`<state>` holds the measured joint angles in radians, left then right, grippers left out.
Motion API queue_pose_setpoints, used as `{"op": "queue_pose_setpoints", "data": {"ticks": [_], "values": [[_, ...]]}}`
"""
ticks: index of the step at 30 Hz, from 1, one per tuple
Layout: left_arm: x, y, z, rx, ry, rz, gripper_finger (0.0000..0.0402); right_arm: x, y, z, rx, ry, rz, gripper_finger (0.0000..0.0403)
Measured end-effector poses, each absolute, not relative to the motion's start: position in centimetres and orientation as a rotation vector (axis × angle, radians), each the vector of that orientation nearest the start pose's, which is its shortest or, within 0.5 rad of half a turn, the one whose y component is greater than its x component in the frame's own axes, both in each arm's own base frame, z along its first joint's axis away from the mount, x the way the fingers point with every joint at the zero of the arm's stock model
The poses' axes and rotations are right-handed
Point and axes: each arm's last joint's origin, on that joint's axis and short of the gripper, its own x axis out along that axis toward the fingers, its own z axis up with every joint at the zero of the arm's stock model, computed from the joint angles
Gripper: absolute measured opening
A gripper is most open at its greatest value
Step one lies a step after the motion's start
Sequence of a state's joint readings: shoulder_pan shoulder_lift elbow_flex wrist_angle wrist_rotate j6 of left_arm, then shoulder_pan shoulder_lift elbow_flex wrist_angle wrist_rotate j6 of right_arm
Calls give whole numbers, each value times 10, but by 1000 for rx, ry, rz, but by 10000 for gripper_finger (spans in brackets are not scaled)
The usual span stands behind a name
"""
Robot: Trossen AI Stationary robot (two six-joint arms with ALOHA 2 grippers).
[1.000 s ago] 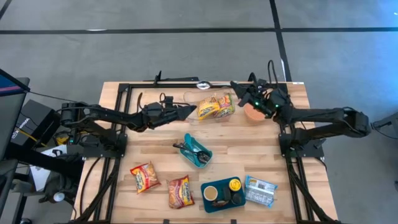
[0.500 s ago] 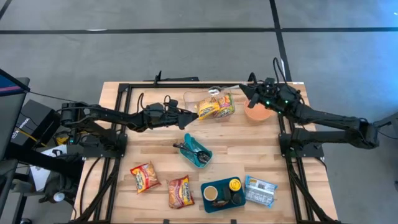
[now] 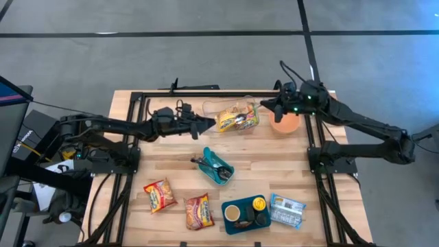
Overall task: Pick & Place Food Item
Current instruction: Put the silver spoon into the green bin
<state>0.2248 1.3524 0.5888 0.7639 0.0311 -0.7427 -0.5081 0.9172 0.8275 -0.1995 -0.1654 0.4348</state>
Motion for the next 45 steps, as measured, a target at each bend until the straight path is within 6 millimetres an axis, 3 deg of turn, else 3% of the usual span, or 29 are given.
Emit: {"op": "queue_pose_setpoints", "data": {"ticks": [9, 20, 32, 39, 45], "values": [[260, 62, 254, -517, -117, 138, 140, 218, -103, 334, 530, 367, -194, 1], [262, 53, 244, -518, 13, 48, 140, 285, -100, 340, 450, 512, 104, 1], [265, 36, 242, -505, 46, 3, 140, 349, -95, 335, 436, 605, 260, 1], [270, 33, 236, -508, 59, 23, 140, 367, -91, 332, 416, 623, 295, 1], [287, 30, 226, -511, 57, -31, 140, 367, -91, 330, 423, 641, 292, 1]]}}
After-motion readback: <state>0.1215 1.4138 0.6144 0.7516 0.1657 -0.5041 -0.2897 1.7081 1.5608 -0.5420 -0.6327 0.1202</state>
